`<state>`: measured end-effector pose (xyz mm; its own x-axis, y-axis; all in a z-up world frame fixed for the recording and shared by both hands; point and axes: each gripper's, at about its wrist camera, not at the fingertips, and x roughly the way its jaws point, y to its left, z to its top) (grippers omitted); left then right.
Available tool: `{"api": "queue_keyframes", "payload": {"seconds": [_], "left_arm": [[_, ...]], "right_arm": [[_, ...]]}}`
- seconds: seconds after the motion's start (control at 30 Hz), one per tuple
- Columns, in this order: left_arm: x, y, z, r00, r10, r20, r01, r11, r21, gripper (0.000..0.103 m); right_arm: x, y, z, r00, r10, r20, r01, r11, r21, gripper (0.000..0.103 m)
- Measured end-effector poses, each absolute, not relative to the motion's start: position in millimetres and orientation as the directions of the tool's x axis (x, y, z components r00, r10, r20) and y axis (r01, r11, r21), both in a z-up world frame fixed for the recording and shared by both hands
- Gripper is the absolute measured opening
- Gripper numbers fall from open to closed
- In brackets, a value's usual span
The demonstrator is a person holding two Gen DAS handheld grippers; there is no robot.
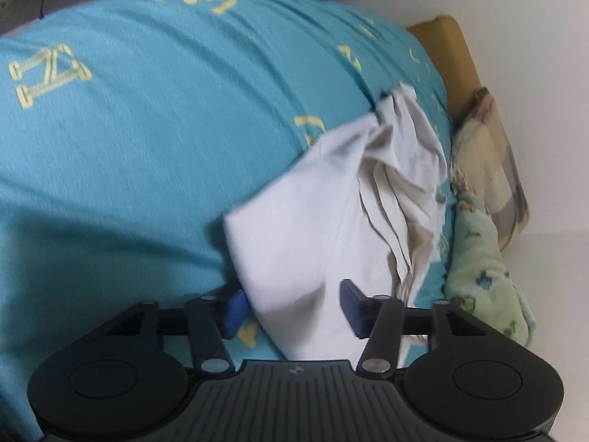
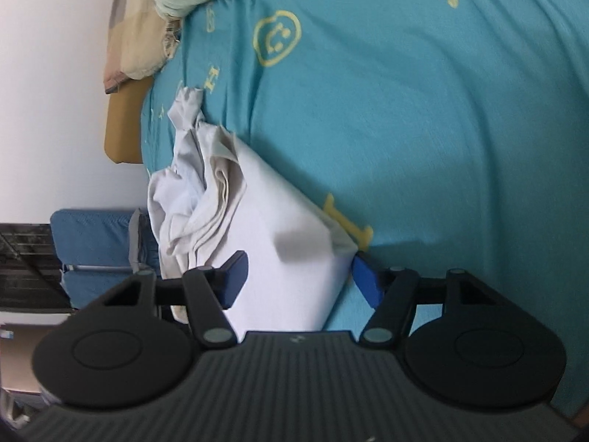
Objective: Fold clothes
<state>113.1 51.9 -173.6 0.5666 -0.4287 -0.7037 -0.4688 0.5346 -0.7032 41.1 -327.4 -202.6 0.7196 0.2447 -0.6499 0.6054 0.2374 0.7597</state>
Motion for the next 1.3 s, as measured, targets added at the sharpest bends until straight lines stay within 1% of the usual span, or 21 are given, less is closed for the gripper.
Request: {"api": "queue_keyframes", "payload": {"seconds": [0.03,0.07,0.1,0.13,0.2,0.23,0.37,0.53,0.7,0.87,1.03,1.2,1.3], "left_arm": [[114.7,52.5,-174.5,0.569,-0.418,-0.708,-0.477,0.533,-0.699,0.034],[115.4,52.8,-175.3,0.572,-0.412,-0.709,-0.482,0.531,-0.697,0.03],[116.1,52.6,-175.3,0.575,-0.405,-0.71,-0.482,0.534,-0.695,0.022],[116.4,52.3,-174.7,0.579,-0.399,-0.711,-0.478,0.54,-0.692,0.014],[114.9,50.9,-169.1,0.592,-0.392,-0.705,-0.453,0.561,-0.693,0.008],[113.3,50.4,-164.5,0.602,-0.391,-0.696,-0.435,0.57,-0.697,0.006],[99.2,46.3,-129.4,0.681,-0.381,-0.626,-0.308,0.626,-0.716,0.005],[70.3,47.6,-79.0,0.758,-0.402,-0.514,-0.148,0.661,-0.735,0.004],[28.3,56.7,-43.9,0.782,-0.434,-0.447,-0.064,0.658,-0.75,0.004],[-21.8,67.2,-24.8,0.802,-0.444,-0.4,-0.019,0.651,-0.759,0.004],[-54.6,73.3,-13.1,0.81,-0.455,-0.37,0.008,0.64,-0.769,0.004],[-42.0,70.4,-8.9,0.797,-0.455,-0.396,0.0,0.657,-0.754,0.004],[-13.4,61.5,-3.8,0.779,-0.431,-0.455,-0.047,0.684,-0.728,0.005]], "right_arm": [[42.9,-328.1,-204.4,0.707,0.24,-0.665,0.616,0.252,0.747,0.034],[43.5,-328.7,-206.1,0.703,0.239,-0.67,0.62,0.256,0.742,0.025],[43.5,-329.4,-205.9,0.704,0.237,-0.669,0.617,0.263,0.742,0.02],[43.4,-330.0,-205.1,0.707,0.233,-0.668,0.612,0.273,0.742,0.018],[43.4,-330.0,-200.1,0.722,0.223,-0.655,0.588,0.3,0.751,0.012],[43.4,-329.9,-197.4,0.73,0.218,-0.648,0.576,0.314,0.755,0.011],[39.5,-328.1,-169.2,0.797,0.177,-0.577,0.481,0.392,0.785,0.008],[12.3,-328.6,-121.1,0.886,0.149,-0.438,0.331,0.457,0.825,0.007],[-26.9,-320.4,-88.9,0.932,0.127,-0.34,0.239,0.492,0.837,0.007],[-75.8,-302.7,-70.5,0.959,0.083,-0.273,0.184,0.55,0.815,0.007],[-112.1,-291.2,-58.7,0.97,0.041,-0.241,0.17,0.594,0.787,0.007],[-101.3,-296.2,-59.4,0.963,0.025,-0.267,0.207,0.565,0.799,0.007],[-75.7,-303.8,-56.1,0.949,0.043,-0.312,0.244,0.524,0.816,0.007]]}}
